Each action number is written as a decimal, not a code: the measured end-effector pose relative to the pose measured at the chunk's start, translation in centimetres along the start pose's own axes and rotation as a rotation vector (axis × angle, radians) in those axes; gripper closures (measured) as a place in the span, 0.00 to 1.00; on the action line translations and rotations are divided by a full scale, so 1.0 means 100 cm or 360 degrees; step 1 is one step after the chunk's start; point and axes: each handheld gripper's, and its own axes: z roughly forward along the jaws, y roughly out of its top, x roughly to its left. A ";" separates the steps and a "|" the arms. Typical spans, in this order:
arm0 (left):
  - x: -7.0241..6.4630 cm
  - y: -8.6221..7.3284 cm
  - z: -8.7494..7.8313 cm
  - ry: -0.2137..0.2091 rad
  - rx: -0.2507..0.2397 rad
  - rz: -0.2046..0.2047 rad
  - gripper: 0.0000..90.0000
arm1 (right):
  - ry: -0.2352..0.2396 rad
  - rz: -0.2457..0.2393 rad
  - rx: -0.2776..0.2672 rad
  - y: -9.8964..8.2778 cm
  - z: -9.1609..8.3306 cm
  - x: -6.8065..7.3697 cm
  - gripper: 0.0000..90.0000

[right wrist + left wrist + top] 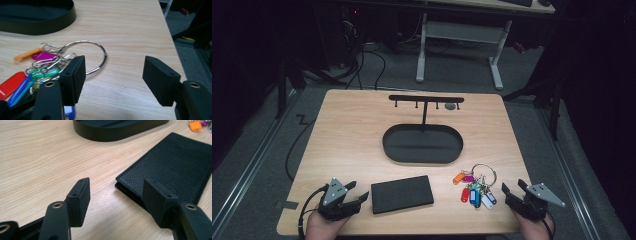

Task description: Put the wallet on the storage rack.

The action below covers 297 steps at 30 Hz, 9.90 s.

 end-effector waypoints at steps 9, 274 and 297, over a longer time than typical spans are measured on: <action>-0.005 0.002 0.007 0.0016 0.0038 0.0062 0.50 | 0.0070 -0.0063 -0.0045 -0.002 -0.003 0.001 0.38; -0.047 0.125 0.021 0.0010 0.0453 0.0936 0.82 | 0.0335 0.0029 0.0036 -0.006 0.012 -0.004 0.42; -0.070 0.168 0.088 0.0075 0.0369 0.1362 0.81 | 0.0341 0.0048 0.0017 -0.006 0.010 -0.007 0.42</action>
